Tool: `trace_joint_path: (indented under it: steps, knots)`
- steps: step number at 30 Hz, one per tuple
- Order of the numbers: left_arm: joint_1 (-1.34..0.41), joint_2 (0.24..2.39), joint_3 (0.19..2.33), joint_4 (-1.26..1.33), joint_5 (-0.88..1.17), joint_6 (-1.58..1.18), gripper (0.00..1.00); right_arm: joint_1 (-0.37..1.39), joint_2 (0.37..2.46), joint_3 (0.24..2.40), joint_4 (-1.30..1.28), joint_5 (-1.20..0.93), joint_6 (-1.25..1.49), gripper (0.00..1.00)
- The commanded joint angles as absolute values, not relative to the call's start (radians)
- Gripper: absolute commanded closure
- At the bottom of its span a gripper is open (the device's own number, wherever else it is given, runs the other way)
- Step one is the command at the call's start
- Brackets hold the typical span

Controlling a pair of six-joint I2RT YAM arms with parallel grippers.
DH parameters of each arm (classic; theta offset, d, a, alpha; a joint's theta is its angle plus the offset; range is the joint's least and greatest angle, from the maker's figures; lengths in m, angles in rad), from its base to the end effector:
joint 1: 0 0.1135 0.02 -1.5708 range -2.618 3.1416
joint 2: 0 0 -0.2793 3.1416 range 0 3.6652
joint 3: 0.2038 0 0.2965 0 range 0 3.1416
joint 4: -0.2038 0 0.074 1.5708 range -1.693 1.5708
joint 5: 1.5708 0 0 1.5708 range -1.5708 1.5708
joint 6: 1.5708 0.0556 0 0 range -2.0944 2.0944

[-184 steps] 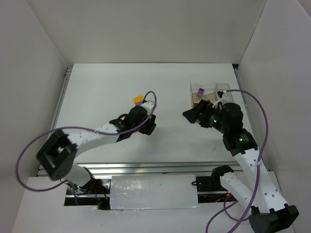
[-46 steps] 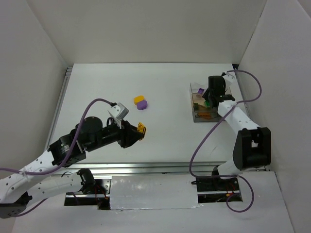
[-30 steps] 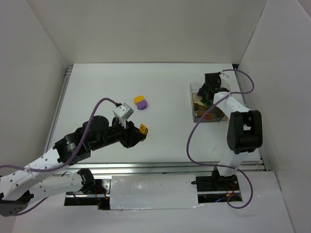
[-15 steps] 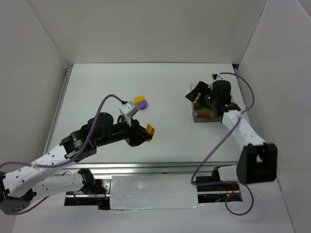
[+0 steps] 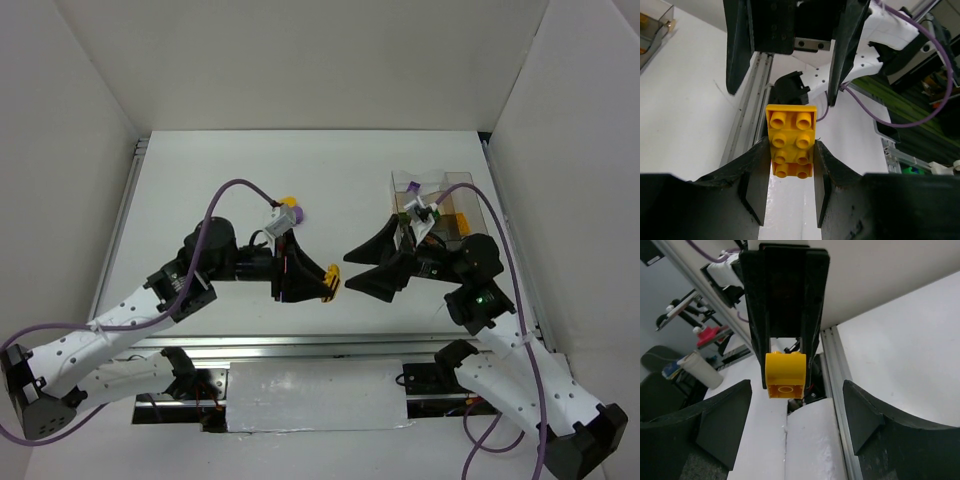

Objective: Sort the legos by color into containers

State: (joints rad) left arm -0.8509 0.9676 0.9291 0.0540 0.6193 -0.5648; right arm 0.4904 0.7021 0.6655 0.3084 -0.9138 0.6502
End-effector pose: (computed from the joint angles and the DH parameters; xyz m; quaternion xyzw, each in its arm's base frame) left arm 0.1559 -0.2267 0.3941 0.3102 0.6305 -0.6037 0.3766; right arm 0.1584 0.1345 0.3722 -0.3069 0.5691 0.6104 0.4575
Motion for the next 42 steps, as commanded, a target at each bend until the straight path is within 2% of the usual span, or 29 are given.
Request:
trace_joint_path:
  steps: [1,7,10,11,13,16,17,18,19,20,21,22,23,28,30,32,33,35,37,42]
  knots:
    - [-0.847,0.974,0.946,0.163,0.693,-0.601,1.00,0.535,0.704,0.675,0.336,-0.931,0.660,0.20]
    - [-0.847,0.986,0.965,0.144,0.692,-0.598,1.00,0.594,0.738,0.696,0.354,-0.905,0.680,0.21]
    - [-0.848,0.992,0.965,0.133,0.686,-0.589,1.00,0.630,0.745,0.715,0.334,-0.881,0.661,0.31]
    - [-0.847,0.996,0.965,0.133,0.684,-0.588,1.00,0.637,0.749,0.719,0.328,-0.874,0.651,0.45]
    - [-0.847,0.997,0.959,0.135,0.684,-0.588,1.00,0.649,0.759,0.726,0.319,-0.871,0.643,0.58]
    - [-0.847,1.000,0.950,0.140,0.692,-0.584,1.00,0.650,0.767,0.719,0.342,-0.874,0.647,0.84]
    - [-0.847,1.003,0.948,0.138,0.695,-0.581,1.00,0.655,0.765,0.718,0.344,-0.868,0.646,1.00]
    - [-0.847,1.003,0.946,0.134,0.696,-0.578,1.00,0.653,0.764,0.713,0.341,-0.861,0.641,1.00]
    - [-0.847,1.003,0.946,0.130,0.698,-0.572,0.94,0.653,0.759,0.712,0.339,-0.854,0.641,1.00]
    - [-0.847,0.999,0.945,0.126,0.693,-0.569,0.83,0.653,0.758,0.703,0.341,-0.841,0.624,1.00]
    - [-0.847,0.993,0.942,0.115,0.675,-0.569,0.43,0.653,0.756,0.698,0.339,-0.832,0.617,1.00]
    - [-0.847,0.986,0.940,0.103,0.648,-0.578,0.12,0.652,0.756,0.695,0.331,-0.819,0.606,1.00]
    - [-0.847,0.971,0.942,0.085,0.577,-0.575,0.01,0.652,0.758,0.692,0.298,-0.802,0.580,1.00]
    - [-0.845,0.983,1.006,-0.142,0.318,-0.568,0.00,0.614,0.788,0.687,0.186,-0.635,0.505,1.00]
    - [-0.844,1.009,1.057,-0.242,0.100,-0.586,0.01,0.557,0.799,0.689,0.117,-0.565,0.479,1.00]
    - [-0.828,1.023,1.078,-0.365,-0.007,-0.621,0.01,0.508,0.827,0.698,0.015,-0.419,0.457,1.00]
    - [-0.824,1.020,1.087,-0.398,-0.135,-0.655,0.01,0.441,0.854,0.718,-0.024,-0.358,0.454,1.00]
    - [-0.815,1.000,1.086,-0.481,-0.281,-0.695,0.01,0.358,0.888,0.751,-0.127,-0.130,0.466,1.00]
    - [-0.810,0.976,1.081,-0.515,-0.325,-0.701,0.01,0.205,0.962,0.782,-0.175,0.063,0.492,1.00]
    - [-0.808,0.942,1.065,-0.580,-0.292,-0.635,0.01,-0.044,1.185,0.914,-0.186,0.276,0.527,1.00]
